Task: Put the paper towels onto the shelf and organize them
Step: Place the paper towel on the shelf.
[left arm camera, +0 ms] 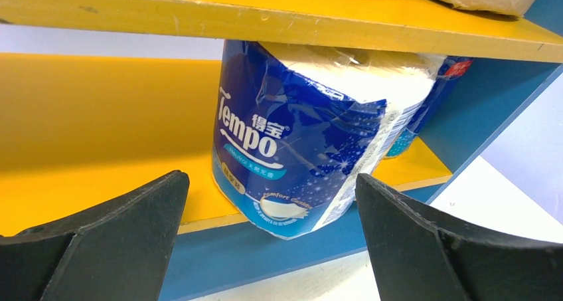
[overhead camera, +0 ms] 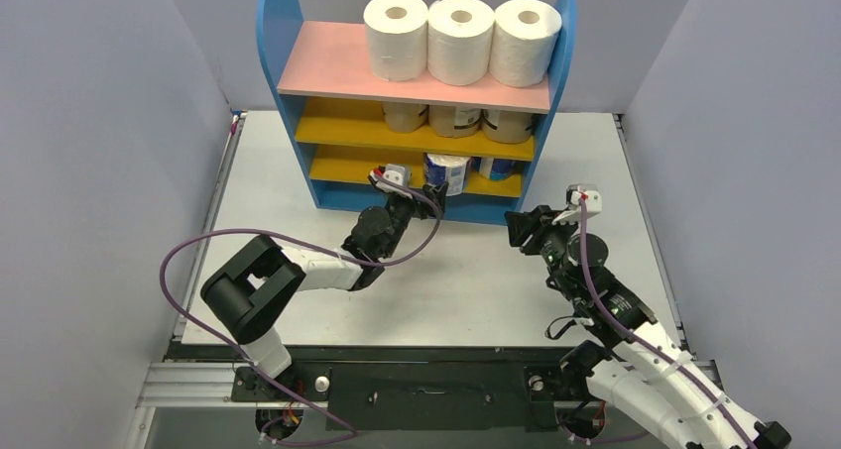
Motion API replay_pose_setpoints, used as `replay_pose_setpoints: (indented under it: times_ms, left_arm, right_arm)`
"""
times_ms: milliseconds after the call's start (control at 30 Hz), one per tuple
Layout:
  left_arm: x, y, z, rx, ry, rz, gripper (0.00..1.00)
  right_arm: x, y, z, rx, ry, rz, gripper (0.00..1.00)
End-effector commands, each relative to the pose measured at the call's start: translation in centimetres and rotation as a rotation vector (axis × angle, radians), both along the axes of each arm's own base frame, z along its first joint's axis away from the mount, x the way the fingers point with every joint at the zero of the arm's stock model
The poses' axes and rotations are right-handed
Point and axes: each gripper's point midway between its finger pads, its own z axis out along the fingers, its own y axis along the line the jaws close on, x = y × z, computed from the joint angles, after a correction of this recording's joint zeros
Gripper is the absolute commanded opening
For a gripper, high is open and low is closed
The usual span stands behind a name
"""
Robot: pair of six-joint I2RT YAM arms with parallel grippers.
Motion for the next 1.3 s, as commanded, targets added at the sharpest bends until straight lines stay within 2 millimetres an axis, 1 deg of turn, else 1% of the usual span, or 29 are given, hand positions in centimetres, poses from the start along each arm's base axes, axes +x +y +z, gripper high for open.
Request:
replay_pose_setpoints:
  times_ms: [0, 100, 333, 500, 733, 933, 1100, 1167, 1267]
  left_arm:
    - [0.5, -0.6, 1.9, -0.04, -0.041, 0.014, 0.96]
    - [0.4, -0.8, 2.3, -0.068, -0.051, 0.007, 0.96]
    - [0.9, -1.3, 1.9, -0.088, -0.04, 0.01, 0.96]
    - [1.5, -1.5, 1.9, -0.098, -0.036, 0.03, 0.96]
    - [2.7, -1.2, 1.0, -0.067, -0.005, 0.106, 0.96]
    - [3.1, -1.5, 1.0, -0.041, -0.003, 0.14, 0.96]
    - [2.7, -2.1, 1.6, -0.016, -0.026, 0.15, 0.96]
    - [2.2, -1.8, 1.8, -0.027, -0.036, 0.147, 0.96]
    - [1.4, -0.8, 2.6, -0.063, -0.058, 0.143, 0.96]
  right_arm:
    - [-0.5, -1.2, -1.3, -0.029, 0.019, -0.036, 0.39]
    - [-0.9, -1.4, -2.2, -0.037, 0.037, -0.03, 0.39]
    - [-1.7, -1.8, -3.4, -0.032, 0.06, -0.029, 0.4]
    - [-1.9, -2.2, -3.7, -0.027, 0.06, -0.049, 0.4]
    - [-2.0, -2.5, -4.2, -0.035, 0.065, -0.058, 0.4]
    - [-2.1, -2.8, -4.1, -0.043, 0.061, -0.066, 0.4]
    - [-2.1, -2.9, -4.2, -0.053, 0.062, -0.067, 0.4]
    - [-2.2, -3.0, -4.1, -0.055, 0.06, -0.068, 0.4]
    - [-2.3, -3.1, -4.1, -0.056, 0.059, -0.071, 0.4]
